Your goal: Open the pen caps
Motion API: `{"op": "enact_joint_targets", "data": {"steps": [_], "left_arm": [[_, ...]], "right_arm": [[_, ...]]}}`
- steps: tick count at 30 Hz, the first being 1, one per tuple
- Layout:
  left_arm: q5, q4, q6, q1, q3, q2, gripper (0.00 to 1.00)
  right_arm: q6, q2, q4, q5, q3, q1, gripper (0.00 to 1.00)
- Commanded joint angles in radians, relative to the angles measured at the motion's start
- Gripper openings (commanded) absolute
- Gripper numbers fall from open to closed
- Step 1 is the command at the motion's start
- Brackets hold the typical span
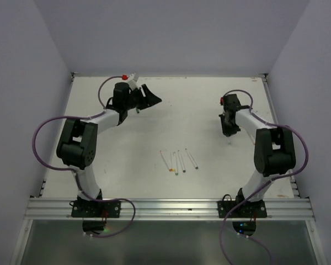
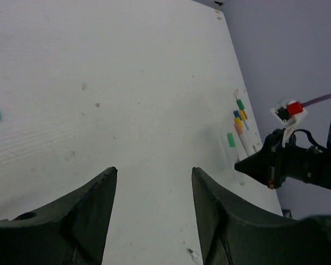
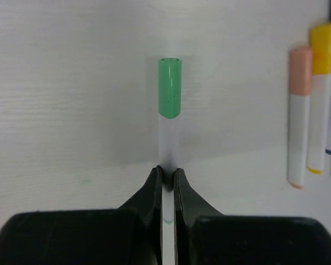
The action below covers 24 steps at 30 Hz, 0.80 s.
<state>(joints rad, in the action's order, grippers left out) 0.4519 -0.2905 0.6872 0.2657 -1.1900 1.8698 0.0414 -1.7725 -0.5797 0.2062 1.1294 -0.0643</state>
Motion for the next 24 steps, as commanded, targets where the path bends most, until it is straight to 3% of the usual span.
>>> {"op": "enact_joint_targets", "data": {"steps": [1, 2, 4, 5, 6, 8, 11, 24], "left_arm": [[0.195, -0.265, 0.157, 0.046, 0.085, -0.009, 0.59], [0.238, -0.449, 0.211, 0.05, 0.111, 0.002, 0.59], [0.341, -0.634, 0.374, 0.058, 0.164, 0.047, 0.59], [0.364, -0.832, 0.434, 0.061, 0.196, 0.089, 0.59], [0.392, -0.934, 0.56, 0.061, 0.211, 0.11, 0.58], [0.395, -1.177, 0.676, 0.058, 0.24, 0.178, 0.58], [0.377, -1.392, 0.845, 0.067, 0.245, 0.242, 0.58], [0.332, -1.105, 0.615, 0.153, 0.228, 0.135, 0.58]], "right_arm": [[-0.034, 0.155, 0.027, -0.032, 0.032, -0.143, 0.0], [-0.017, 0.18, 0.021, -0.078, 0.042, -0.178, 0.0], [0.005, 0.223, 0.027, -0.227, 0.052, -0.213, 0.0], [0.037, 0.266, 0.05, -0.288, 0.046, -0.233, 0.0], [0.055, 0.281, 0.064, -0.341, 0.034, -0.239, 0.0], [0.104, 0.31, 0.118, -0.464, 0.01, -0.259, 0.0], [0.138, 0.312, 0.174, -0.533, -0.017, -0.296, 0.0], [0.232, 0.249, 0.313, -0.603, -0.003, -0.399, 0.0]]}}
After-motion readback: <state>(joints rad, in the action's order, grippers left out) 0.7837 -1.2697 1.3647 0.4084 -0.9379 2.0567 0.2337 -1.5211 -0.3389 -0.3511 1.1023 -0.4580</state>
